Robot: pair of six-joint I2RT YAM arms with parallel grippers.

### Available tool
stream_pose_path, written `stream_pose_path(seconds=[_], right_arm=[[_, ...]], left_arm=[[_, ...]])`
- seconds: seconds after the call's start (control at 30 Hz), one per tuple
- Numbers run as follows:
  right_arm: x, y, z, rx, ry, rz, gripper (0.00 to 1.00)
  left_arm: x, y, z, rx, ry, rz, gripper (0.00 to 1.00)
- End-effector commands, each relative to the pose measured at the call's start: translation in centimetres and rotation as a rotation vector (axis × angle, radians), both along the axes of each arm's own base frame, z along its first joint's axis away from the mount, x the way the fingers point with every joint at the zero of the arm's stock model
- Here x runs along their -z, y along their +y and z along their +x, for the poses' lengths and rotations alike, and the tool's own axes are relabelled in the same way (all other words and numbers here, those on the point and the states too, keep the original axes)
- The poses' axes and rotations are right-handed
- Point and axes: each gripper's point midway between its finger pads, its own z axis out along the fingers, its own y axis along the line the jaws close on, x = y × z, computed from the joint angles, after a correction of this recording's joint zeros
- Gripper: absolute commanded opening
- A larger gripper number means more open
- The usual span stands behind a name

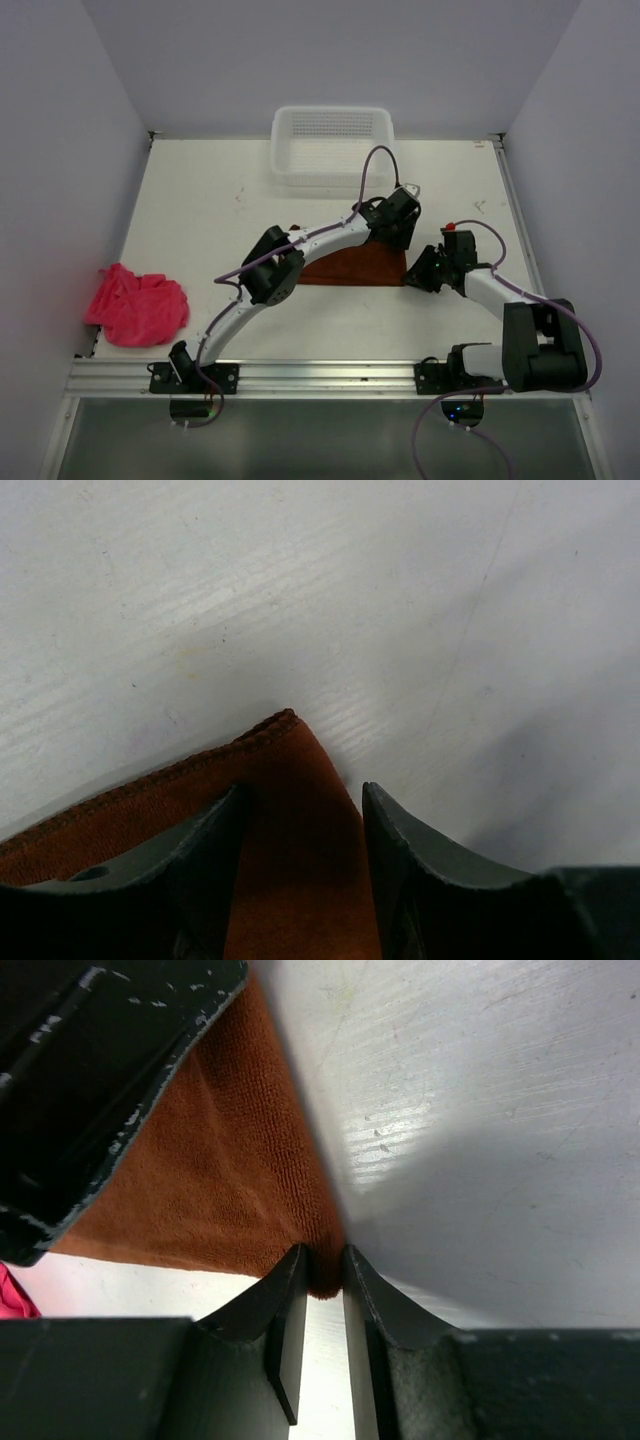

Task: Roll the towels
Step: Roll the towel

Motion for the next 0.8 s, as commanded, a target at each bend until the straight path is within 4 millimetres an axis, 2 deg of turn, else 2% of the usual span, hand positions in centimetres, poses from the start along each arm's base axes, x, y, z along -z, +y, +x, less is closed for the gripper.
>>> stream_pose_path(seconds=[0.0, 0.2, 0.33, 0.4, 0.53, 0.57, 0.77], right_arm=[[0.4, -0.1, -0.2, -0.019, 0.006, -0.006, 0.24], [1.0, -0.3, -0.8, -0.031, 0.009, -0.021, 0.18], [0.8, -0.5, -0.7, -0.026, 0.002, -0.034, 0.16], [0.9, -0.6, -0.8, -0.031, 0.01, -0.039, 0.14], [0.4, -0.6, -0.6, -0.04, -0.004, -0.049, 0.11], [0.2, -0.6, -0.7, -0.044, -0.009, -0.055, 0.1], [-1.1, -0.5, -0.4, -0.082, -0.046, -0.12, 0.06]], left_arm=[[0.1, -0.5, 0.6, -0.04, -0.005, -0.011, 0.53], [2.6, 0.7, 0.7, -0.084, 0.012, 0.066, 0.49], [3.1, 1.5, 0.9, -0.115, 0.01, 0.103, 0.45], [3.6, 1.8, 0.9, -0.123, 0.017, 0.123, 0.4], [3.6, 2.2, 0.9, -0.139, 0.024, 0.144, 0.29], [2.9, 2.2, 1.0, -0.144, 0.021, 0.131, 0.27], [0.3, 1.1, 1.2, -0.148, 0.046, 0.021, 0.27]])
